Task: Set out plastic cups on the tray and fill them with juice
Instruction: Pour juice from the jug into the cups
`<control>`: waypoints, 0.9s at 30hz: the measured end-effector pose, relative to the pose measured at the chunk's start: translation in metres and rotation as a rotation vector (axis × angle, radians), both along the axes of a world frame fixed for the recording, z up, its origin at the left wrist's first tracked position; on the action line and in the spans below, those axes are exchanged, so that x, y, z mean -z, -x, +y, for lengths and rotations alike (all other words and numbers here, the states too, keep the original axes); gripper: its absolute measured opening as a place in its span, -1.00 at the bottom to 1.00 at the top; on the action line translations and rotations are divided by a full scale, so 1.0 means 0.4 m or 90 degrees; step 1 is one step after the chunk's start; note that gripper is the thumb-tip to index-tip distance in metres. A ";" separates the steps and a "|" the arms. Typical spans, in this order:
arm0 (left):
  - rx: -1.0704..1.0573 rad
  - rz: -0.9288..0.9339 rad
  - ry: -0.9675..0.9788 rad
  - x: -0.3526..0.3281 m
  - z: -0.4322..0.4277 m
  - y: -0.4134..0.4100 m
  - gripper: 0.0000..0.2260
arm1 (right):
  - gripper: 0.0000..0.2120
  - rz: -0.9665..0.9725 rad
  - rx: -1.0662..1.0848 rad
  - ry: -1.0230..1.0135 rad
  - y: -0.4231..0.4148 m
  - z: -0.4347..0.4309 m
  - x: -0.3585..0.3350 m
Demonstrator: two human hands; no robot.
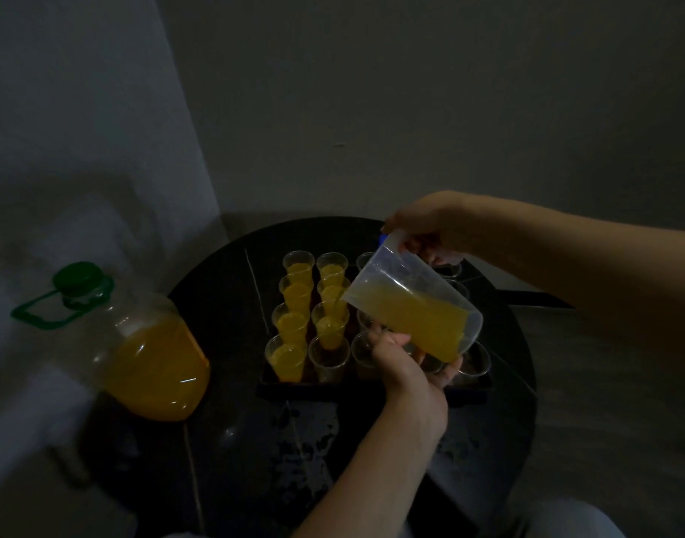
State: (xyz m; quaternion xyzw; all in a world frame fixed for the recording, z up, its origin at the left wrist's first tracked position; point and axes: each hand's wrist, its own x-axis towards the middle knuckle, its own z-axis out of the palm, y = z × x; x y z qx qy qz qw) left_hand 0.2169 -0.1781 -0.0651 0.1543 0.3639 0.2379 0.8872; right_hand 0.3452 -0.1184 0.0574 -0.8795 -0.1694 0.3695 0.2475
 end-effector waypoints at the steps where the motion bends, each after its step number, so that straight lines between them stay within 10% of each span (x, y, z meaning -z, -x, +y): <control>1: -0.003 -0.001 0.002 0.000 0.000 0.000 -0.53 | -0.77 -0.002 0.001 0.003 0.001 0.000 0.000; 27: 0.004 -0.001 0.005 -0.011 0.004 -0.002 -0.56 | -0.79 0.007 0.031 -0.039 0.001 -0.008 0.003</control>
